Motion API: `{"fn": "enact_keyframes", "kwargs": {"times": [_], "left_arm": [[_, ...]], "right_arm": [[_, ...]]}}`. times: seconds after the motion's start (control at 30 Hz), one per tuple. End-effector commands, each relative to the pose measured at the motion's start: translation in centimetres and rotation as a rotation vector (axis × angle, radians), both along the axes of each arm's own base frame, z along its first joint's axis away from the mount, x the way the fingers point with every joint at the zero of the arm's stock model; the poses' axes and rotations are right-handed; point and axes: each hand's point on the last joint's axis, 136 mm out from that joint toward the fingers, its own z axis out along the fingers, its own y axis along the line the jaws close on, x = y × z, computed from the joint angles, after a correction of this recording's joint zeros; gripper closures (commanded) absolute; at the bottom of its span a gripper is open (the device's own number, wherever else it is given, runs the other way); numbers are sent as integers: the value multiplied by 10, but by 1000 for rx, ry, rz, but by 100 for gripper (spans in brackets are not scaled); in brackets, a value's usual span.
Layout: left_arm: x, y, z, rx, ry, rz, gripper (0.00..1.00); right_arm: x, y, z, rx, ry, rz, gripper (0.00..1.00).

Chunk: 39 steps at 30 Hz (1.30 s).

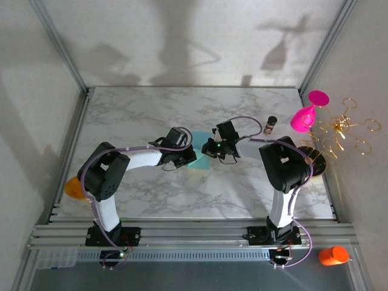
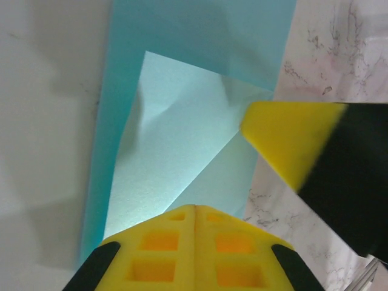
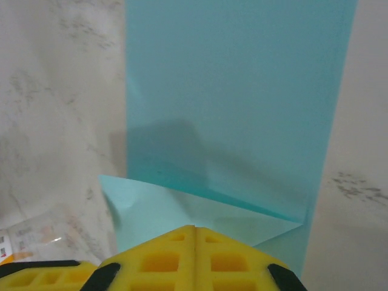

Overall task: Fold a paper plane with a square sheet of paper (pick it up from the middle)
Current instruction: Fold the triangle a second time at the center of the table.

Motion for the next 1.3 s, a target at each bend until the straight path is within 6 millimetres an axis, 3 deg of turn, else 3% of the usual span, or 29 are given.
{"fn": "enact_keyframes", "kwargs": {"times": [0.0, 0.33, 0.6, 1.1, 1.27], "left_arm": [[4, -12, 2, -23, -2, -10, 98], [14, -19, -11, 9, 3, -21, 99], [7, -7, -36, 94, 30, -32, 100], [-45, 49, -63, 125, 131, -33, 100], [-55, 56, -56, 136, 128, -70, 100]], "right_arm": [[-3, 1, -10, -8, 38, 9, 100], [-7, -9, -31, -81, 76, -6, 100], [-9, -14, -37, -114, 88, -8, 100], [-12, -27, -56, -205, 126, -23, 100], [-12, -27, -56, -205, 124, -19, 100]]}}
